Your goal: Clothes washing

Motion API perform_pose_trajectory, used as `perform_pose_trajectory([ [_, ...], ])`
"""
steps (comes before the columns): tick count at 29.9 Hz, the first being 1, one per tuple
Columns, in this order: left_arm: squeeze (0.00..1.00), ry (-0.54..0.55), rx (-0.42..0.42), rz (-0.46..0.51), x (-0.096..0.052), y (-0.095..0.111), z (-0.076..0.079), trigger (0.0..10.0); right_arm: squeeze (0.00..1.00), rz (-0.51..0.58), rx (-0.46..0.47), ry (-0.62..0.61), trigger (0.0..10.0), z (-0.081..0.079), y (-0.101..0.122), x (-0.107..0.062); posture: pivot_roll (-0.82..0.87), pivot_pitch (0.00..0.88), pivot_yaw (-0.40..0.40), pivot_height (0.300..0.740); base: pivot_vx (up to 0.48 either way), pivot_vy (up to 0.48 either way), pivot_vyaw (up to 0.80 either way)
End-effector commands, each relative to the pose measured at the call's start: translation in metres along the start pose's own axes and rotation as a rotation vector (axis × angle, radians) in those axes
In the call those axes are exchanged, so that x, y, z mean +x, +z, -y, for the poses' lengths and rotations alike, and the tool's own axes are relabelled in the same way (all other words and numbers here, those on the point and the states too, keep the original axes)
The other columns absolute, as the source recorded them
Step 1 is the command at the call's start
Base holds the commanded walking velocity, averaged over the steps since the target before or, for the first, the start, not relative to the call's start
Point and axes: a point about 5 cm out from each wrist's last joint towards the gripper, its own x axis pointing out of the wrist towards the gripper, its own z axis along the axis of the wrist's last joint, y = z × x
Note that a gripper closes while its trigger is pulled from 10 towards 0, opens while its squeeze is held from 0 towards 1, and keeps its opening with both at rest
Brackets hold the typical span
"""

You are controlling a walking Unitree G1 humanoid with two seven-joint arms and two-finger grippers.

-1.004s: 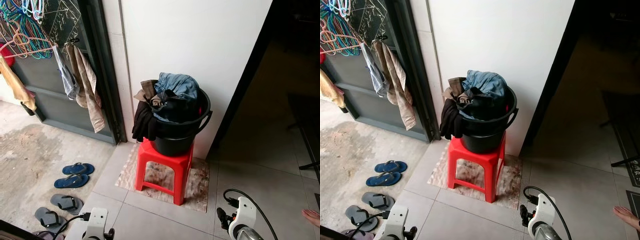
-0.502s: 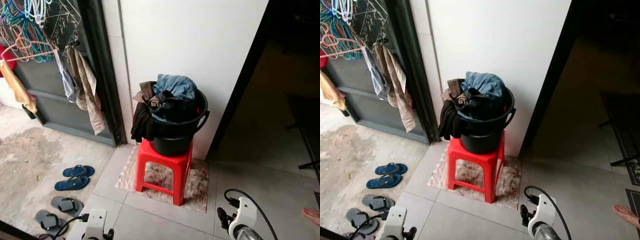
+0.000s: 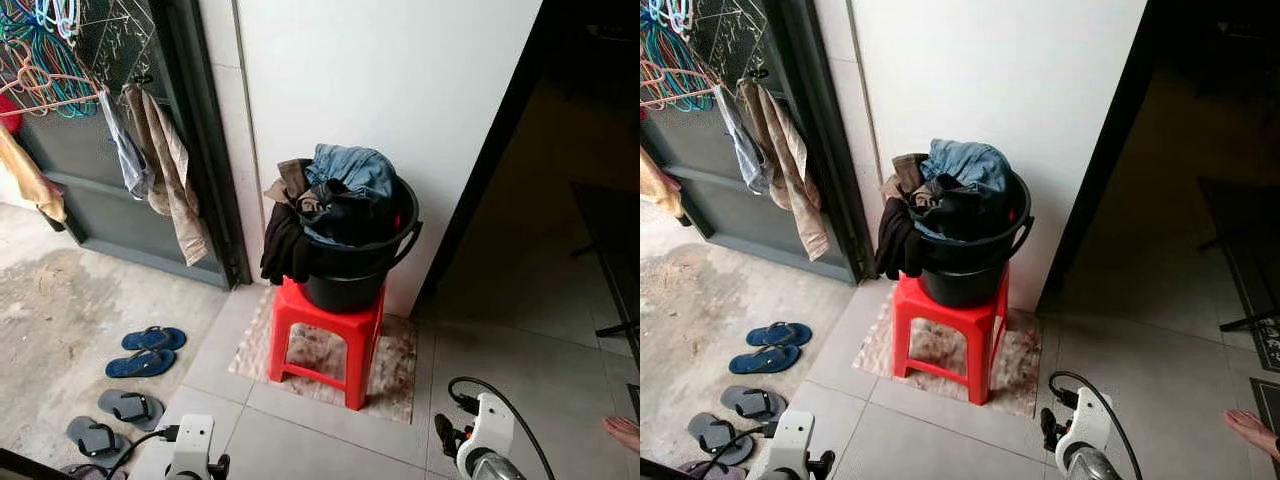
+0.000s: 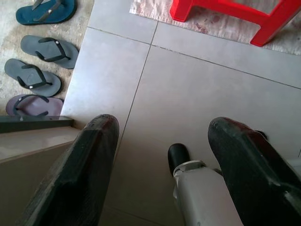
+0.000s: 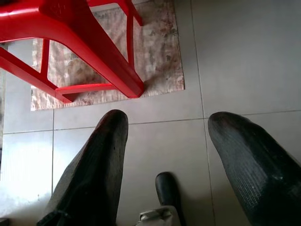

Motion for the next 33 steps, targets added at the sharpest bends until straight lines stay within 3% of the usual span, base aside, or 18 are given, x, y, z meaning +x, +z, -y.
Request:
perform_pose_trajectory([
  [1, 0.00, -0.001, -0.015, -0.012, -0.0005, -0.0025, -0.0017, 10.0, 0.00, 0.017, 0.013, -0.008, 10.0, 0.0011, 0.0028, 0.0001, 0.03, 0.007, -0.010, 0.732, 0.322, 0.000, 0.00],
  [20, 0.00, -0.009, -0.025, -0.009, -0.0005, -0.0023, -0.0013, 10.0, 0.00, 0.024, 0.016, -0.012, 10.0, 0.0012, 0.0032, 0.0000, 0.03, 0.009, -0.010, 0.732, 0.334, 0.000, -0.10],
  [29, 0.00, 0.002, -0.022, 0.007, -0.0006, -0.0009, -0.0021, 10.0, 0.00, 0.023, 0.012, -0.014, 10.0, 0.0012, 0.0032, 0.0001, 0.03, 0.009, -0.010, 0.732, 0.000, 0.000, 0.00],
  [33, 0.00, 0.095, -0.035, 0.072, -0.0017, 0.0035, -0.0068, 10.0, 0.00, 0.022, 0.007, -0.014, 10.0, 0.0019, 0.0034, 0.0000, 0.03, 0.014, -0.013, 0.732, 0.000, 0.000, 0.00],
])
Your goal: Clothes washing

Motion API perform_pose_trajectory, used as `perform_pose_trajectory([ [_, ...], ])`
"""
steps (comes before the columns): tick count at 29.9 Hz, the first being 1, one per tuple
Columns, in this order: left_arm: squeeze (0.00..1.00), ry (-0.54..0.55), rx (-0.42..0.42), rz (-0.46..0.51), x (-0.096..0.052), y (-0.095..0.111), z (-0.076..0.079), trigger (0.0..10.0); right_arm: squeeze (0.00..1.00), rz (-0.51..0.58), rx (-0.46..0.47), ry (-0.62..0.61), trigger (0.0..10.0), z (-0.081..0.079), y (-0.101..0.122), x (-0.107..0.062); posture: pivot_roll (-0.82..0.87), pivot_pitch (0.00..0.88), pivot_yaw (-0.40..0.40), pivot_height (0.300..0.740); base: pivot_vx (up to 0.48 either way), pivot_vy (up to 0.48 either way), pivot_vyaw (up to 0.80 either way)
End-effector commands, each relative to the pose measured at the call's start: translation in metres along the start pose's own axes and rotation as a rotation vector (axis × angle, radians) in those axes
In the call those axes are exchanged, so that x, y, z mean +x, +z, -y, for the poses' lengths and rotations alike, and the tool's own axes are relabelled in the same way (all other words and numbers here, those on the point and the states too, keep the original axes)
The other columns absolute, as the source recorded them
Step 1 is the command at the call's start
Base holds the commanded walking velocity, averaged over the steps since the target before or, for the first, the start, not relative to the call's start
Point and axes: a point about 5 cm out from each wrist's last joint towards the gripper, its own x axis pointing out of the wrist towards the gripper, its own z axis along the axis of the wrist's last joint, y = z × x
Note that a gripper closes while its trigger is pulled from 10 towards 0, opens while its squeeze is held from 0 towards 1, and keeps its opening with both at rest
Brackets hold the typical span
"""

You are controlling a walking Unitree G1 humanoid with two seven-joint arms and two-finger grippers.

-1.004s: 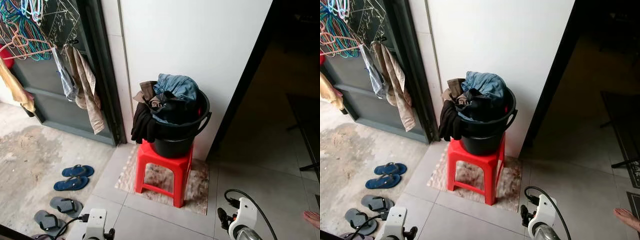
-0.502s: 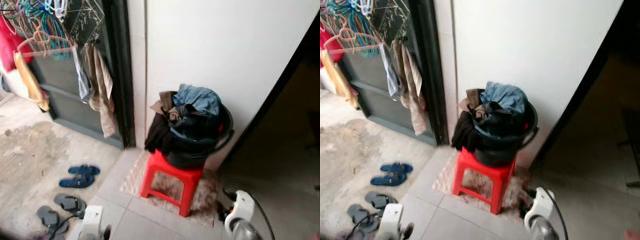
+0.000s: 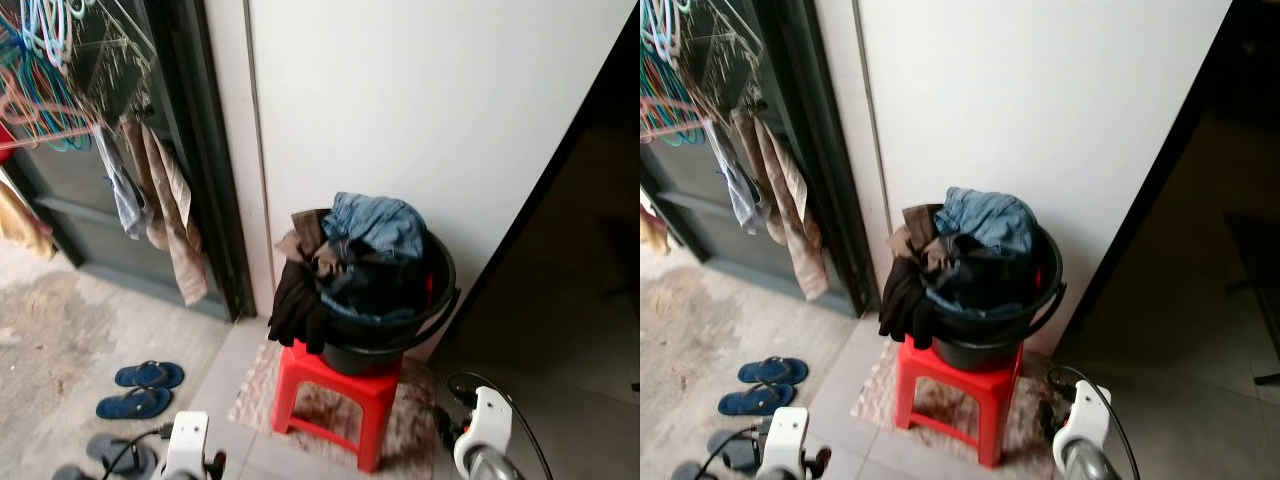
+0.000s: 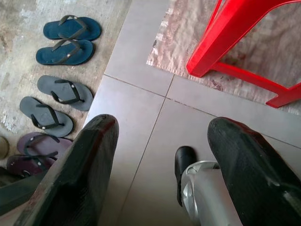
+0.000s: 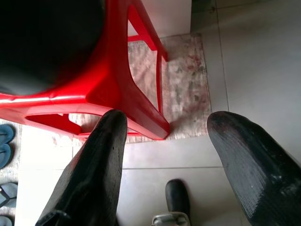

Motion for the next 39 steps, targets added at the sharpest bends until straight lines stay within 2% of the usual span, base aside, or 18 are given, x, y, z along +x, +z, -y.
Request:
perform_pose_trajectory([
  [1, 0.00, 0.060, -0.010, 0.021, -0.002, -0.002, -0.002, 10.0, 0.00, -0.002, -0.003, -0.014, 10.0, 0.005, 0.000, -0.001, 0.03, 0.014, -0.013, 0.732, 0.000, 0.000, 0.00],
  [4, 0.00, 0.154, -0.098, 0.069, -0.003, -0.001, -0.007, 10.0, 0.00, -0.002, -0.004, -0.014, 10.0, 0.005, 0.000, -0.001, 0.03, 0.014, -0.013, 0.732, 0.000, 0.000, 0.00],
  [7, 0.00, 0.182, -0.193, 0.371, 0.008, 0.101, -0.031, 10.0, 0.00, -0.003, -0.006, -0.013, 10.0, 0.005, 0.001, -0.001, 0.03, 0.015, -0.015, 0.732, 0.000, 0.000, 0.00],
  [8, 0.00, 0.182, -0.202, 0.433, 0.007, 0.124, -0.036, 10.0, 0.00, -0.003, -0.006, -0.013, 10.0, 0.005, 0.001, -0.001, 0.03, 0.015, -0.015, 0.732, 0.000, 0.000, 0.00],
  [9, 0.00, 0.158, -0.151, 0.531, 0.004, 0.161, -0.036, 10.0, 0.00, -0.003, -0.008, -0.012, 10.0, 0.005, 0.001, -0.001, 0.03, 0.015, -0.015, 0.732, 0.000, 0.000, 0.00],
  [14, 0.00, 0.126, -0.088, 0.677, -0.005, 0.203, -0.031, 10.0, 0.00, -0.005, -0.010, -0.011, 10.0, 0.005, 0.001, -0.001, 0.03, 0.015, -0.015, 0.732, 0.000, 0.000, 0.00],
  [15, 0.00, 0.077, -0.091, 0.771, -0.013, 0.227, -0.025, 10.0, 0.00, -0.005, -0.010, -0.011, 10.0, 0.005, 0.000, -0.001, 0.03, 0.015, -0.015, 0.732, 0.000, 0.000, 0.00],
  [17, 0.00, 0.018, -0.087, 0.857, -0.021, 0.249, -0.016, 10.0, 0.00, -0.006, -0.010, -0.012, 10.0, 0.005, 0.000, -0.001, 0.03, 0.015, -0.015, 0.732, 0.000, 0.000, 0.00],
  [21, 0.00, -0.081, -0.093, 0.941, -0.031, 0.271, -0.003, 10.0, 0.00, -0.007, -0.011, -0.012, 10.0, 0.005, 0.000, -0.001, 0.02, 0.014, -0.012, 0.732, 0.000, 0.000, 0.00],
  [22, 0.00, -0.203, -0.061, 0.981, -0.038, 0.284, 0.012, 10.0, 0.00, -0.007, -0.011, -0.012, 10.0, 0.005, 0.000, -0.001, 0.02, 0.011, -0.011, 0.732, 0.000, 0.000, 0.00],
  [25, 0.00, -0.402, -0.004, 1.048, -0.051, 0.301, 0.036, 10.0, 0.00, -0.007, -0.011, -0.013, 10.0, 0.005, -0.001, -0.001, 0.02, 0.004, -0.009, 0.732, 0.000, 0.000, 0.00],
  [28, 0.07, -0.481, 0.107, 1.105, -0.063, 0.309, 0.052, 10.0, 0.00, -0.007, -0.014, -0.013, 10.0, 0.005, -0.001, -0.001, 0.02, 0.000, -0.013, 0.732, 0.000, 0.000, 0.00],
  [30, 0.07, -0.496, 0.131, 1.118, -0.066, 0.310, 0.056, 10.0, 0.00, -0.007, -0.015, -0.013, 10.0, 0.005, -0.001, -0.001, 0.02, 0.000, -0.013, 0.732, 0.000, 0.000, 0.00],
  [31, 0.92, -0.522, 0.151, 1.131, -0.069, 0.312, 0.060, 10.0, 0.00, -0.007, -0.017, -0.013, 10.0, 0.005, -0.001, -0.001, 0.02, 0.000, -0.013, 0.732, 0.000, 0.000, 0.00],
  [32, 1.00, -0.598, 0.221, 1.131, -0.073, 0.312, 0.070, 10.0, 0.00, -0.008, -0.018, -0.013, 10.0, 0.005, -0.002, -0.001, 0.02, 0.000, -0.010, 0.732, 0.000, 0.000, 0.00],
  [33, 1.00, -0.598, 0.221, 1.131, -0.073, 0.312, 0.070, 10.0, 0.00, -0.008, -0.018, -0.013, 10.0, 0.005, -0.002, -0.001, 0.02, 0.000, -0.010, 0.732, 0.000, 0.000, 0.00],
  [38, 1.00, -0.766, 0.465, 1.077, -0.076, 0.297, 0.087, 10.0, 0.00, -0.008, -0.018, -0.011, 10.0, 0.005, -0.003, -0.002, 0.02, 0.000, -0.006, 0.732, 0.000, 0.000, 0.00],
  [39, 1.00, -0.780, 0.474, 1.074, -0.077, 0.296, 0.088, 10.0, 0.00, -0.008, -0.018, -0.011, 10.0, 0.005, -0.003, -0.002, 0.02, 0.000, -0.006, 0.732, 0.000, 0.000, 0.00],
])
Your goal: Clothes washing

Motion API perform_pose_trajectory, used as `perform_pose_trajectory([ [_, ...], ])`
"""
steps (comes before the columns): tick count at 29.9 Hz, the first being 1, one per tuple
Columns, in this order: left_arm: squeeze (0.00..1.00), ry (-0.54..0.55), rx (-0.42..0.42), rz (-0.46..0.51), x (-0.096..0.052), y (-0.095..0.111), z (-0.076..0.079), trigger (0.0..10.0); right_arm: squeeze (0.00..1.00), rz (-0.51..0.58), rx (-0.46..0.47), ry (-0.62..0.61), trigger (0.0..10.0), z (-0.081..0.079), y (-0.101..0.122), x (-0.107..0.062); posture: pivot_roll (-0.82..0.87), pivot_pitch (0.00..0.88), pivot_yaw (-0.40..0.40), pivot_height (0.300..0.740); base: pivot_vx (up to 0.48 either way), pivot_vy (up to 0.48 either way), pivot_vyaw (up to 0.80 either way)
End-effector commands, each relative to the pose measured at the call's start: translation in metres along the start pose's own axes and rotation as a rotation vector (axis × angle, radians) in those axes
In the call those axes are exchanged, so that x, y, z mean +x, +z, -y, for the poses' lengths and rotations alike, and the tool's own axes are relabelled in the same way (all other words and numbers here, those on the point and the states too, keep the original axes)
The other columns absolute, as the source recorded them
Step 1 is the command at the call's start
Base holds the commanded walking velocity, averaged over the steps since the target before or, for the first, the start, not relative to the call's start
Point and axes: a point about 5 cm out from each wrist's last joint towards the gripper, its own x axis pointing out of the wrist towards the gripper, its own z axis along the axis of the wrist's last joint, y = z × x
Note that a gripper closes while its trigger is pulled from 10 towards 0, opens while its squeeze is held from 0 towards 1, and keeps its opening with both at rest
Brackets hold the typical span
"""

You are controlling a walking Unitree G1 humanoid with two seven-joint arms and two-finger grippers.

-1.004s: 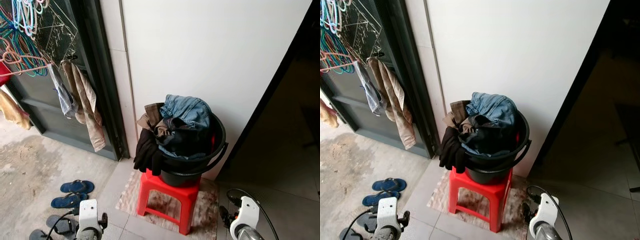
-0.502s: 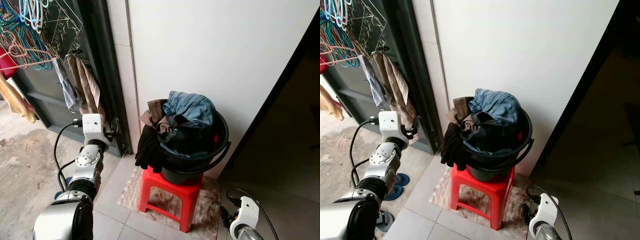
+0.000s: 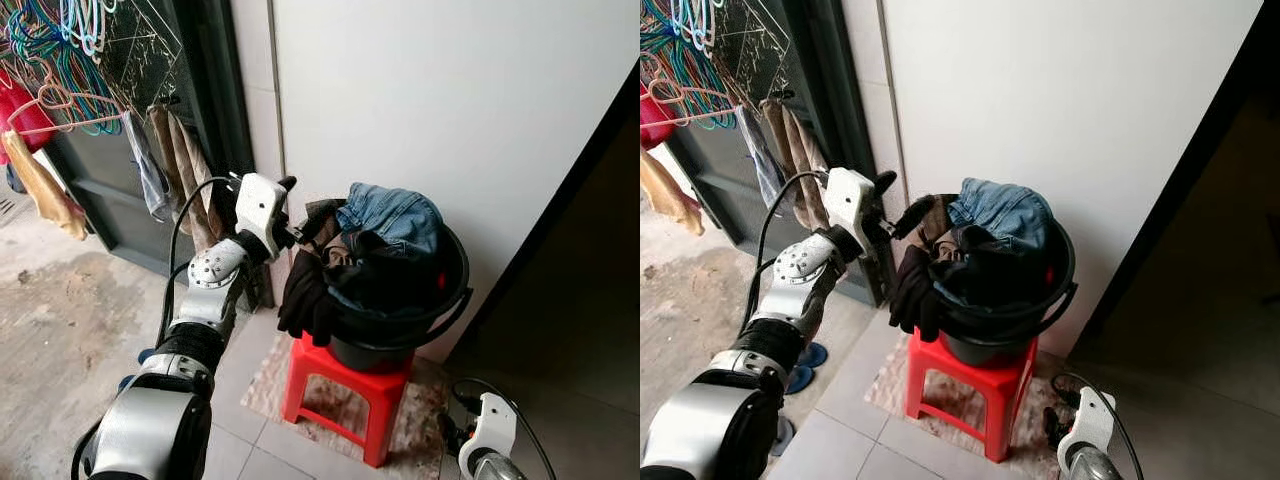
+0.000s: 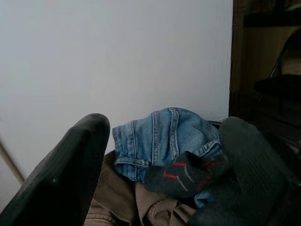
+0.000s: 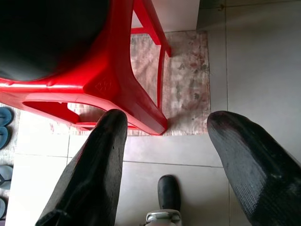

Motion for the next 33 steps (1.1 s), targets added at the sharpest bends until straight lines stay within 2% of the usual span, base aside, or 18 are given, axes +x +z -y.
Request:
perform_pose_trajectory([
  [1, 1.00, -0.071, 0.017, -0.024, 0.000, 0.000, 0.006, 10.0, 0.00, 0.000, -0.008, -0.003, 10.0, 0.001, -0.001, 0.000, 0.02, 0.000, -0.006, 0.732, 0.000, 0.000, 0.00],
  [5, 1.00, -0.141, 0.062, -0.060, 0.002, -0.003, 0.019, 10.0, 0.00, -0.001, -0.010, -0.003, 10.0, 0.001, 0.000, 0.000, 0.03, 0.000, -0.011, 0.732, 0.000, 0.000, 0.00],
  [7, 1.00, -0.162, 0.038, -0.057, 0.004, -0.003, 0.024, 10.0, 0.00, -0.001, -0.010, -0.003, 10.0, 0.001, 0.000, 0.000, 0.03, 0.000, -0.013, 0.732, 0.000, 0.000, 0.00],
  [8, 0.00, -0.185, 0.041, -0.059, 0.006, -0.004, 0.029, 10.0, 0.00, -0.002, -0.009, -0.002, 10.0, 0.001, 0.000, 0.000, 0.03, 0.003, -0.013, 0.732, 0.000, 0.000, 0.00],
  [11, 0.00, -0.224, 0.090, -0.086, 0.007, -0.007, 0.038, 10.0, 0.00, -0.002, -0.008, -0.003, 10.0, 0.001, 0.001, 0.000, 0.02, 0.007, -0.012, 0.732, 0.000, 0.000, 0.00],
  [12, 0.00, -0.268, 0.152, -0.118, 0.008, -0.010, 0.047, 10.0, 0.00, -0.002, -0.006, -0.004, 10.0, 0.001, 0.001, 0.000, 0.02, 0.012, -0.013, 0.732, 0.000, 0.000, 0.00],
  [14, 0.00, -0.277, 0.191, -0.134, 0.011, -0.011, 0.051, 10.0, 0.00, -0.002, -0.004, -0.006, 10.0, 0.001, 0.001, 0.000, 0.02, 0.012, -0.013, 0.732, 0.000, 0.000, 0.00],
  [19, 0.00, -0.186, 0.202, -0.168, 0.014, -0.013, 0.044, 10.0, 0.00, -0.001, 0.002, -0.010, 10.0, 0.000, 0.001, 0.000, 0.02, 0.020, -0.011, 0.732, 0.000, 0.000, 0.00],
  [20, 0.00, -0.098, 0.173, -0.165, 0.014, -0.015, 0.036, 10.0, 0.00, 0.000, 0.004, -0.012, 10.0, 0.000, 0.001, 0.000, 0.02, 0.020, -0.011, 0.732, 0.000, 0.000, 0.00],
  [22, 0.00, -0.045, 0.149, -0.158, 0.013, -0.015, 0.031, 10.0, 0.00, 0.000, 0.004, -0.012, 10.0, 0.000, 0.001, 0.000, 0.02, 0.020, -0.011, 0.732, 0.000, 0.000, 0.00],
  [23, 0.00, 0.051, 0.078, -0.122, 0.013, -0.013, 0.023, 10.0, 0.00, 0.003, 0.009, -0.012, 10.0, 0.000, 0.001, 0.000, 0.03, 0.023, -0.006, 0.732, 0.000, 0.000, 0.00],
  [24, 0.00, 0.099, 0.051, -0.107, 0.012, -0.012, 0.019, 10.0, 0.00, 0.005, 0.012, -0.012, 10.0, 0.000, 0.002, 0.000, 0.03, 0.023, -0.006, 0.732, 0.000, 0.000, 0.00],
  [25, 0.00, 0.184, 0.008, -0.099, 0.010, -0.012, 0.010, 10.0, 0.00, 0.005, 0.013, -0.012, 10.0, -0.001, 0.002, 0.000, 0.02, 0.021, -0.005, 0.732, 0.000, 0.000, 0.00],
  [26, 0.00, 0.393, -0.084, -0.084, 0.000, -0.014, -0.012, 10.0, 0.00, 0.006, 0.014, -0.011, 10.0, -0.001, 0.002, 0.000, 0.02, 0.021, -0.005, 0.732, 0.000, 0.000, 0.00],
  [27, 0.00, 0.393, -0.084, -0.084, 0.000, -0.014, -0.012, 10.0, 0.00, 0.006, 0.014, -0.011, 10.0, -0.001, 0.002, 0.000, 0.02, 0.021, -0.005, 0.732, 0.000, 0.000, 0.00],
  [29, 0.00, 0.546, -0.142, -0.078, -0.015, -0.017, -0.031, 10.0, 0.00, 0.009, 0.015, -0.010, 10.0, -0.001, 0.002, 0.000, 0.03, 0.021, -0.008, 0.732, 0.000, 0.000, 0.00],
  [30, 0.00, 0.596, -0.114, -0.080, -0.025, -0.019, -0.040, 10.0, 0.00, 0.012, 0.017, -0.012, 10.0, -0.001, 0.002, 0.001, 0.03, 0.021, -0.008, 0.732, 0.000, 0.000, 0.00],
  [33, 0.00, 0.618, -0.101, -0.082, -0.034, -0.023, -0.044, 10.0, 0.00, 0.019, 0.021, -0.014, 10.0, -0.001, 0.003, 0.000, 0.03, 0.021, -0.008, 0.732, 0.000, 0.000, 0.00],
])
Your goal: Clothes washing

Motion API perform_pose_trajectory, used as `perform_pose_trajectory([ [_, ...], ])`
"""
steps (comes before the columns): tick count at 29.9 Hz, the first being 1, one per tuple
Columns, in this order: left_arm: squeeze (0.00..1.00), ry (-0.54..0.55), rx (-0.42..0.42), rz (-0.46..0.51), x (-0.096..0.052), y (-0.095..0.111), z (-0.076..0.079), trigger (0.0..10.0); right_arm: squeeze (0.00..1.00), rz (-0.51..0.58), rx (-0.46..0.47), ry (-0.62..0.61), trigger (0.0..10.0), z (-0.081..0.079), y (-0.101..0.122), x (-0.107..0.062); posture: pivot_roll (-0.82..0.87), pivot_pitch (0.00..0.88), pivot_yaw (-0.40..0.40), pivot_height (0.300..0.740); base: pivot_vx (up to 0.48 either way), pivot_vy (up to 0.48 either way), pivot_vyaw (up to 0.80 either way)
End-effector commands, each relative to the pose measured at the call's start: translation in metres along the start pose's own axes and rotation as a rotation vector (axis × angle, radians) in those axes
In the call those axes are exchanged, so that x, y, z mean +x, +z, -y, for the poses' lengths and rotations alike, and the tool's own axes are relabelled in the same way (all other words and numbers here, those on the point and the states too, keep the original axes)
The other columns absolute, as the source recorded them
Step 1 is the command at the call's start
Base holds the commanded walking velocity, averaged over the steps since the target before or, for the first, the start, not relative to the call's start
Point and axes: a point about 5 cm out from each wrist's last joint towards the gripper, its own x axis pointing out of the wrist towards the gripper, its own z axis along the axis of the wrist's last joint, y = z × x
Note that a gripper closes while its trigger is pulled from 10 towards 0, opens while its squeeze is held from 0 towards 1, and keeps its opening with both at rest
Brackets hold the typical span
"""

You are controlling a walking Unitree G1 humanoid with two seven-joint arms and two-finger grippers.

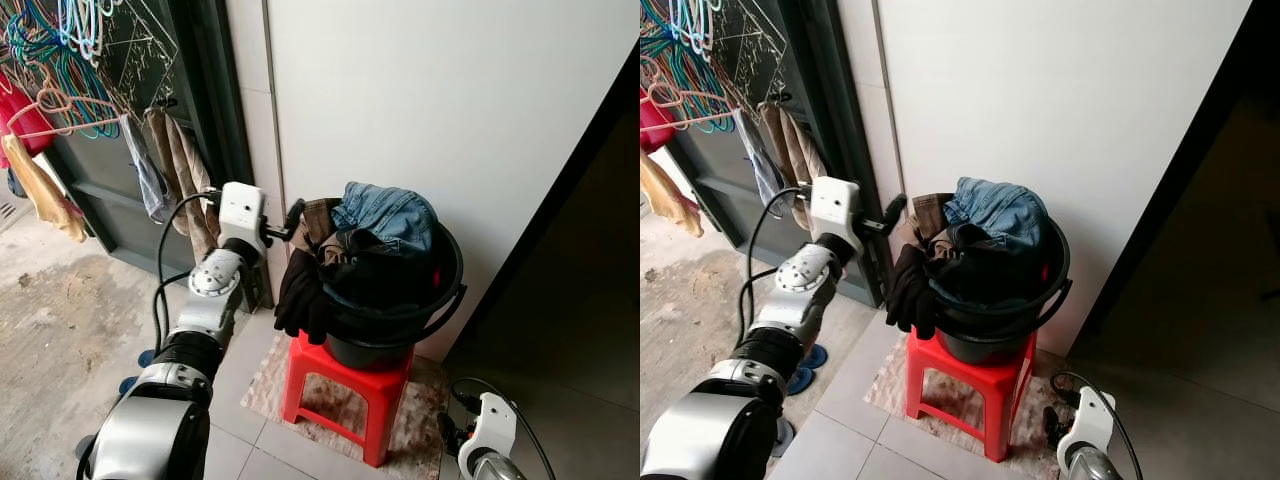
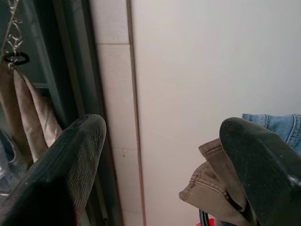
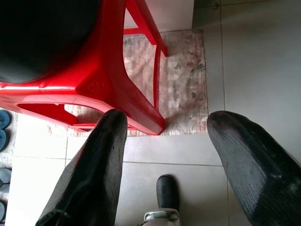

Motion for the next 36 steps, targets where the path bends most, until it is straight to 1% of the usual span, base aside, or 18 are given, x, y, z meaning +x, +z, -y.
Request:
perform_pose_trajectory([
  [1, 0.00, 0.013, -0.016, -0.013, -0.005, -0.008, -0.002, 10.0, 0.00, 0.019, 0.015, -0.003, 10.0, -0.001, 0.002, 0.000, 0.03, 0.021, -0.008, 0.732, 0.000, 0.000, 0.00],
  [5, 0.00, 0.080, -0.008, -0.053, -0.016, -0.020, -0.022, 10.0, 0.00, 0.034, 0.020, -0.007, 10.0, -0.001, 0.003, 0.000, 0.03, 0.019, -0.009, 0.732, 0.000, 0.000, 0.00],
  [8, 0.00, 0.125, -0.036, -0.040, -0.016, -0.018, -0.030, 10.0, 0.00, 0.035, 0.020, -0.005, 10.0, -0.001, 0.003, 0.000, 0.03, 0.019, -0.009, 0.732, 0.000, 0.000, 0.00],
  [10, 0.00, 0.121, -0.036, -0.025, -0.013, -0.014, -0.028, 10.0, 0.00, 0.036, 0.019, -0.005, 10.0, -0.001, 0.003, 0.000, 0.03, 0.013, -0.010, 0.732, 0.000, 0.000, 0.00],
  [17, 0.00, 0.082, -0.048, -0.011, -0.008, -0.012, -0.018, 10.0, 0.00, 0.034, 0.011, -0.005, 10.0, -0.001, 0.002, 0.000, 0.03, 0.000, -0.009, 0.732, 0.000, 0.000, -0.67],
  [27, 0.00, 0.072, -0.054, -0.011, -0.010, -0.015, -0.016, 10.0, 0.00, 0.029, 0.000, -0.002, 10.0, -0.001, 0.000, -0.001, 0.02, 0.000, -0.008, 0.732, 0.000, 0.000, -0.66],
  [36, 0.00, 0.057, -0.064, -0.007, -0.008, -0.014, -0.014, 10.0, 0.00, 0.028, -0.005, 0.002, 10.0, -0.001, 0.000, -0.001, 0.03, 0.000, -0.009, 0.732, 0.000, 0.000, -0.65],
])
